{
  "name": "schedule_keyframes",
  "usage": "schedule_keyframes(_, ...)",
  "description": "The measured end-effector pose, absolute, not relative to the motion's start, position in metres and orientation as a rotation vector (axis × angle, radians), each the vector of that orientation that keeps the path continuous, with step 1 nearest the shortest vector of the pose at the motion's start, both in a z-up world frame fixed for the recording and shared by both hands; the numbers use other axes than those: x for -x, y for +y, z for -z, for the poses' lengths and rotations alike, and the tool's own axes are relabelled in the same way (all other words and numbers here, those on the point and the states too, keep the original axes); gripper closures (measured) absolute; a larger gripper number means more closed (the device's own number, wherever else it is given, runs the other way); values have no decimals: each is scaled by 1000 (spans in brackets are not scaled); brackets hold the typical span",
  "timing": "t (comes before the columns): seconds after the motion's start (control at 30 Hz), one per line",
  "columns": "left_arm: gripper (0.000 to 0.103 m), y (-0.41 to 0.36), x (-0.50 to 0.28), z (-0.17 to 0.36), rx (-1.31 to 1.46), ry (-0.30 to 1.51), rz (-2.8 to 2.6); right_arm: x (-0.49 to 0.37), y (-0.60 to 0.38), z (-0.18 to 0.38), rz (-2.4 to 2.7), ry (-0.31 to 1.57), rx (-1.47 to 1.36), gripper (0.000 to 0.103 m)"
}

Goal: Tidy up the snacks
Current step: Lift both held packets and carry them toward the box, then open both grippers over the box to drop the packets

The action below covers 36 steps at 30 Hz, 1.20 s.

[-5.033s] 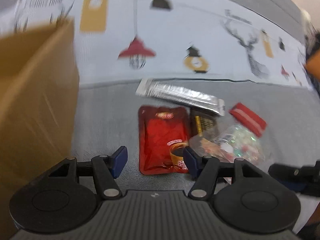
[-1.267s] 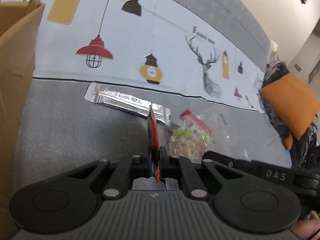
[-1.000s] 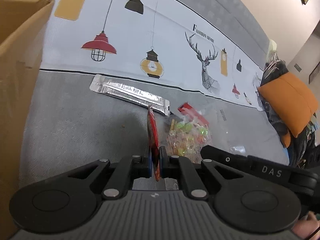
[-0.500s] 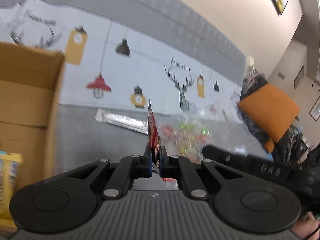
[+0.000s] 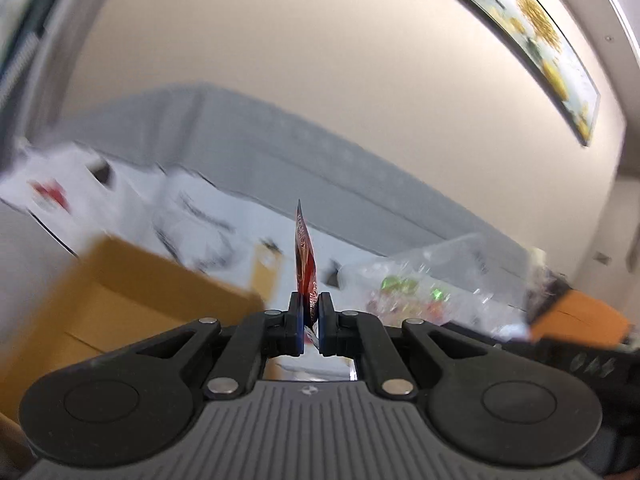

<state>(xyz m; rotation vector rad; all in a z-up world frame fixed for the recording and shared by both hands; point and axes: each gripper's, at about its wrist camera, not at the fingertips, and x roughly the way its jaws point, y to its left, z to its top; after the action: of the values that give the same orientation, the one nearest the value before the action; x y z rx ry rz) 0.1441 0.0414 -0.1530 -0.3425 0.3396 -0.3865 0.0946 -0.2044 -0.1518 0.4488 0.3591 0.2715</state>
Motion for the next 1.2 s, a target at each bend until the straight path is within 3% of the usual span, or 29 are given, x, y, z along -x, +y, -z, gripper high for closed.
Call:
schedule_keyframes(0.27, 96, 84, -166, 175, 379, 424, 292, -130, -159, 145, -417, 392, -465, 93)
schedule_keyframes(0.5, 96, 103, -185, 214, 297, 486, 205, -171, -133, 202, -406, 545, -437, 93)
schedule_keyframes(0.67, 96, 94, -209, 247, 92, 540, 129, -201, -117, 250, -372, 686, -413, 93)
schedule_keyframes(0.87, 96, 97, -222, 264, 88, 597, 133, -213, -110, 285, -337, 783, -410, 93)
schedule_keyframes(0.97, 96, 96, -226, 266, 92, 617, 140, -216, -110, 290, -342, 821, -414, 83)
schedule_keyframes(1.0, 96, 94, -226, 266, 90, 621, 150, -215, -112, 289, -335, 821, -420, 66)
schedule_keyframes(1.03, 90, 92, -225, 264, 93, 611, 149, -214, -115, 286, -341, 809, -433, 55)
schedule_keyframes(1.07, 70, 90, -222, 262, 96, 600, 143, -212, -118, 283, -353, 793, -444, 50)
schedule_keyframes(1.1, 57, 87, -218, 259, 96, 589, 137, -209, -122, 280, -356, 781, -444, 45)
schedule_keyframes(1.13, 36, 84, -216, 255, 96, 571, 138, -205, -127, 276, -355, 766, -440, 45)
schedule_keyframes(1.17, 24, 80, -212, 250, 95, 544, 140, -201, -131, 273, -351, 752, -434, 45)
schedule_keyframes(1.2, 19, 73, -207, 244, 89, 521, 141, -197, -138, 269, -340, 740, -430, 45)
